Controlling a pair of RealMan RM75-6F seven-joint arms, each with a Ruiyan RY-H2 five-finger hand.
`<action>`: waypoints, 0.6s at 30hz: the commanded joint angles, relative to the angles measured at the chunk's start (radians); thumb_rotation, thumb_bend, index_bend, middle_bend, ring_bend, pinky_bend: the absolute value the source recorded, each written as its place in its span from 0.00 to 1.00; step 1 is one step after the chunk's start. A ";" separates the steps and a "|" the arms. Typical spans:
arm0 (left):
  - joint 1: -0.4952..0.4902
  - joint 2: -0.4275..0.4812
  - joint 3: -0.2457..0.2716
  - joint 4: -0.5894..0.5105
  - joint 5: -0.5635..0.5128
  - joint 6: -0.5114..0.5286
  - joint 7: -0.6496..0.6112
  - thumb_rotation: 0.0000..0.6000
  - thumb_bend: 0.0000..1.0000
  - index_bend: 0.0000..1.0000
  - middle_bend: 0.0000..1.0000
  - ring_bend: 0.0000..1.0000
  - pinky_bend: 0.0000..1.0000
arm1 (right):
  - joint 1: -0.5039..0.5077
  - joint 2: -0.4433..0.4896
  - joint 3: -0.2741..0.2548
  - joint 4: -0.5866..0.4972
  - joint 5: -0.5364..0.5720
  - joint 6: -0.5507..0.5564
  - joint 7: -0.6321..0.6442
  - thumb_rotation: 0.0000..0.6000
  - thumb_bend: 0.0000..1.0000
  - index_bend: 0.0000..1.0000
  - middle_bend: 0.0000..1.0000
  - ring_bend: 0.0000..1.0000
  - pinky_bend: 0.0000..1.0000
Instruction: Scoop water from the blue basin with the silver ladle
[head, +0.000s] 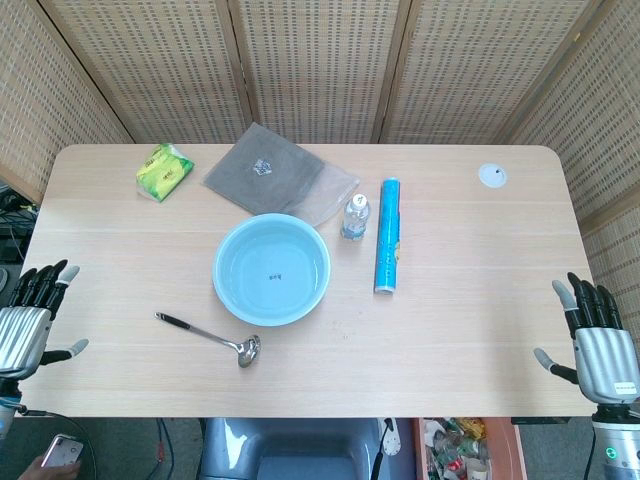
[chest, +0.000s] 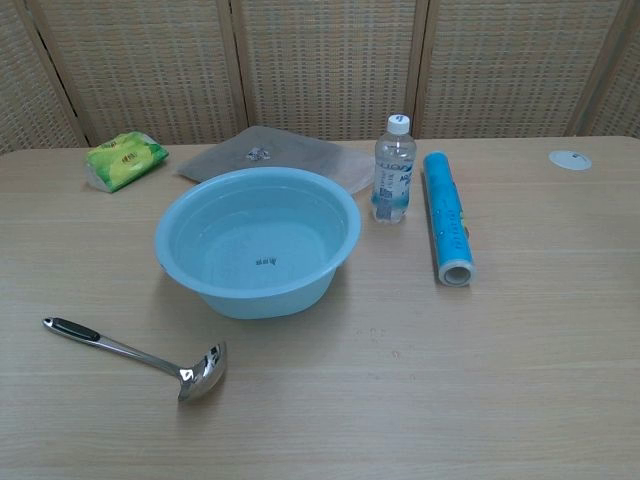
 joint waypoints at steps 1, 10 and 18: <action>-0.002 -0.006 -0.003 0.008 0.003 0.001 0.004 1.00 0.01 0.00 0.00 0.00 0.00 | -0.001 0.002 0.000 -0.002 0.001 0.001 0.000 1.00 0.00 0.00 0.00 0.00 0.00; -0.025 -0.032 -0.007 0.046 0.019 -0.025 -0.004 1.00 0.03 0.00 0.16 0.12 0.08 | -0.004 0.017 -0.002 -0.016 0.007 -0.009 0.021 1.00 0.00 0.00 0.00 0.00 0.00; -0.137 -0.178 -0.015 0.338 0.173 -0.049 -0.147 1.00 0.03 0.00 0.94 0.98 0.98 | 0.004 0.017 0.001 -0.020 0.026 -0.034 0.021 1.00 0.00 0.00 0.00 0.00 0.00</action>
